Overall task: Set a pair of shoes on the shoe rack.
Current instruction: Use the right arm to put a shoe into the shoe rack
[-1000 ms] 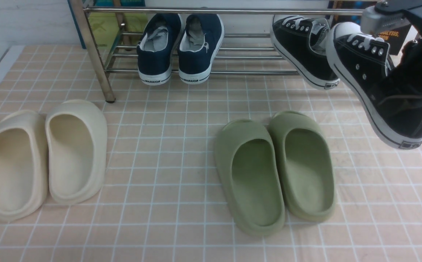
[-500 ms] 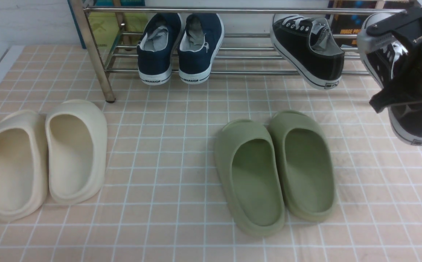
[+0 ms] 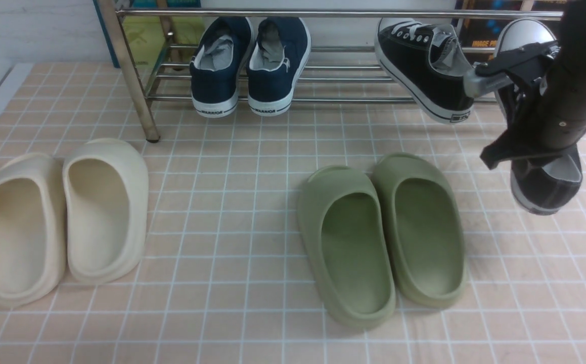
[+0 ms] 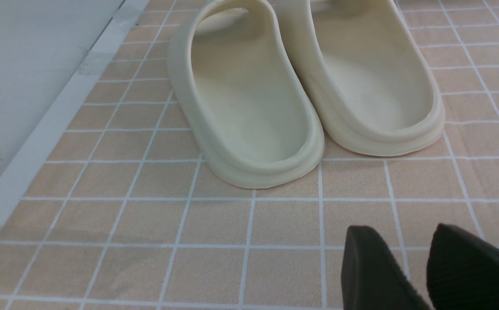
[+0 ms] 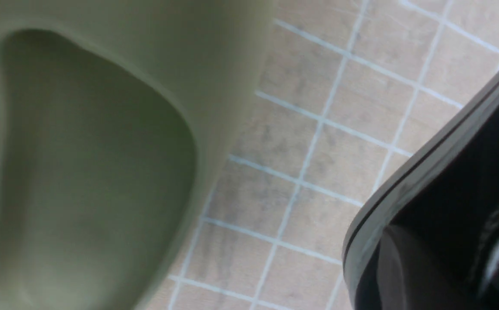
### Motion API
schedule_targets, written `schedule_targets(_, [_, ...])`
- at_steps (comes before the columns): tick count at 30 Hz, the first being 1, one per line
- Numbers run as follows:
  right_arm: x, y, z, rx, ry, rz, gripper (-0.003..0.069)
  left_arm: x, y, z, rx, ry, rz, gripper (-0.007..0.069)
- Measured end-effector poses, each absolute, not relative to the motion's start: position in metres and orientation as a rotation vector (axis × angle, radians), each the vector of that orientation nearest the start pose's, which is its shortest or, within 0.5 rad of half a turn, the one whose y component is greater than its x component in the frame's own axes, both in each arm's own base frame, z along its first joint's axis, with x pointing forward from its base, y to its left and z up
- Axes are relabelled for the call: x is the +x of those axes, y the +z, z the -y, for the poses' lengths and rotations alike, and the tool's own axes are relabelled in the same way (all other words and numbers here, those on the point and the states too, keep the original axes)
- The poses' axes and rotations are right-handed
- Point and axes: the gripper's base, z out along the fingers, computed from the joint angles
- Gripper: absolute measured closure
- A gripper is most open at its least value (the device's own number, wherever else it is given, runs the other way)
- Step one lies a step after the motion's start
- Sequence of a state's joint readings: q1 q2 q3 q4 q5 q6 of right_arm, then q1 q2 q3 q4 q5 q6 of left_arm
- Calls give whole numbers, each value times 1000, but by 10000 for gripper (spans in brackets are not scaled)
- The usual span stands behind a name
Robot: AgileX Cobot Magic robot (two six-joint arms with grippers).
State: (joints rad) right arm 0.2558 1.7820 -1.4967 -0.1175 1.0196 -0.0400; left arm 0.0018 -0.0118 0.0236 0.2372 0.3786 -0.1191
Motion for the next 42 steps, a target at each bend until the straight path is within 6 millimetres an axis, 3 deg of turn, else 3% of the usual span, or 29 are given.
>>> schedule_targets(5, [358,294,-109,-539,-77,-2681,645,52,173,-8,33,153,-1866,386])
schedule_targets(9, [352,303,-114,-507,-80,-2674,644,52,173,-8,33,153,-1866,386])
schedule_targets(24, [306,336,-93,-436,-132,-2679,644,52,173,-8,35,155,-1866,386])
schedule_targets(31, [317,334,-77,-344,-200,-2651,643,52,173,-8,36,157,-1865,386])
schedule_targets(37, [332,315,-58,-264,-233,-2715,643,52,173,-8,36,157,-1865,386])
schedule_targets(42, [338,304,-57,-264,-235,-2739,643,52,173,-8,36,157,-1866,386])
